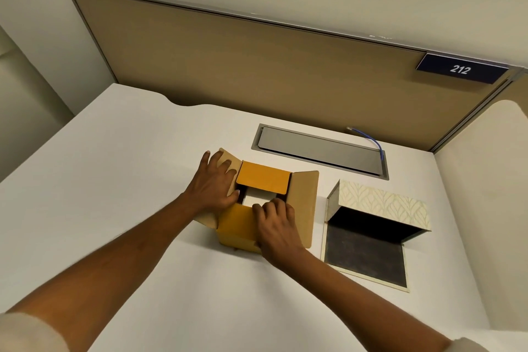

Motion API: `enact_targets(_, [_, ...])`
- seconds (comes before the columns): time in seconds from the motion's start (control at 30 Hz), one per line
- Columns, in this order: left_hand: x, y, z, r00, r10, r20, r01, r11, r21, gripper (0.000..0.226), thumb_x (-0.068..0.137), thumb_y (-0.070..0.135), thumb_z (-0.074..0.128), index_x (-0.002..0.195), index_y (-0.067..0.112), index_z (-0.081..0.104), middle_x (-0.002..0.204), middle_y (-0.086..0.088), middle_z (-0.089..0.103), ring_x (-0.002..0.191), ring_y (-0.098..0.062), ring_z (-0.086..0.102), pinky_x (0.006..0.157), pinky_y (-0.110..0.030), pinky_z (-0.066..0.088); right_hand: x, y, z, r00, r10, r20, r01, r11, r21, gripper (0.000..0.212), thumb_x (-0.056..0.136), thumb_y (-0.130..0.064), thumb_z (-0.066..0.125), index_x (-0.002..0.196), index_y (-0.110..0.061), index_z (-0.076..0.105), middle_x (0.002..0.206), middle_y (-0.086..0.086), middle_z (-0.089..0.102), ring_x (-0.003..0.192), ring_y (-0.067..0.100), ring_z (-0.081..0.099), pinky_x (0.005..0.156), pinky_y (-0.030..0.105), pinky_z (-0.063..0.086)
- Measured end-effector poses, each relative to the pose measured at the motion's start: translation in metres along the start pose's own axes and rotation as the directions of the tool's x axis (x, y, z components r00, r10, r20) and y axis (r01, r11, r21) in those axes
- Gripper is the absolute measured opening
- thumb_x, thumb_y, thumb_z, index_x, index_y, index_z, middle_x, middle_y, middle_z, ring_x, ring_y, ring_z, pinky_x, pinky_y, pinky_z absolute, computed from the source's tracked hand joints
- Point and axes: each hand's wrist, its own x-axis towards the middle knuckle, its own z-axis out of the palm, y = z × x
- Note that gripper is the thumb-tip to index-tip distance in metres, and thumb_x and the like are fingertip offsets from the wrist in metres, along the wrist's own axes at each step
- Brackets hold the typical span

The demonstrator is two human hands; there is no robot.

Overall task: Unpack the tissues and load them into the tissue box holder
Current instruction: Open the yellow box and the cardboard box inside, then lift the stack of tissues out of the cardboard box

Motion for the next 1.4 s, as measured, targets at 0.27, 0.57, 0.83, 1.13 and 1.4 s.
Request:
enact_targets(0.27, [-0.006,-0.01,0.002,0.994,-0.089,-0.066,0.074,0.975,-0.208,0.081,0.082,0.068,0.021,0.125,0.011,0.059,0.144,-0.015,0.048,0.138,-0.036,0.031,0.114,-0.057,0.014,-0.047,-0.017,-0.001,0.922,-0.298,-0.246,0.302,0.953,-0.021,0.041,0.095,-0.046,0.043,0.081,-0.019,0.07,0.074,-0.001,0.068,0.093,0.021,0.059,0.088,0.04,0.037])
enact_targets(0.57, [-0.014,0.003,0.008,0.995,-0.095,-0.031,0.092,0.992,-0.082,0.077,0.087,0.063,0.036,0.138,0.005,0.043,0.153,-0.022,0.032,0.143,-0.039,0.021,0.116,-0.058,0.005,0.012,-0.008,-0.018,0.979,-0.197,0.041,0.178,0.944,0.278,0.044,0.1,-0.04,0.039,0.096,-0.009,0.069,0.085,0.014,0.069,0.08,0.029,0.061,0.074,0.037,0.047])
enact_targets(0.83, [-0.014,0.019,0.016,0.992,-0.129,0.017,0.129,0.992,-0.001,0.086,0.086,0.063,0.031,0.147,0.003,0.025,0.157,-0.027,0.018,0.144,-0.046,0.009,0.114,-0.063,0.001,0.072,0.021,-0.017,0.946,0.027,0.322,-0.115,0.96,0.256,0.031,0.095,-0.029,0.052,0.108,-0.002,0.057,0.104,0.017,0.064,0.088,0.03,0.06,0.072,0.035,0.048])
enact_targets(1.13, [-0.02,0.02,0.035,0.993,-0.089,0.08,0.087,0.996,0.031,0.086,0.089,0.063,0.024,0.15,0.003,0.012,0.158,-0.028,0.007,0.144,-0.048,0.001,0.113,-0.063,-0.006,0.084,0.031,-0.028,0.974,-0.01,0.228,-0.052,0.964,0.262,0.03,0.093,-0.036,0.056,0.092,-0.006,0.059,0.081,0.007,0.061,0.075,0.023,0.06,0.065,0.031,0.044])
enact_targets(1.4, [-0.027,0.018,0.039,0.994,-0.093,0.063,0.091,0.995,0.035,0.088,0.087,0.065,0.02,0.148,0.001,0.023,0.156,-0.03,0.016,0.144,-0.05,0.004,0.113,-0.064,-0.002,0.127,0.066,-0.032,0.987,0.128,0.097,-0.149,0.954,0.259,0.043,0.09,-0.039,0.055,0.115,-0.004,0.056,0.104,0.014,0.064,0.106,0.031,0.056,0.109,0.048,0.03])
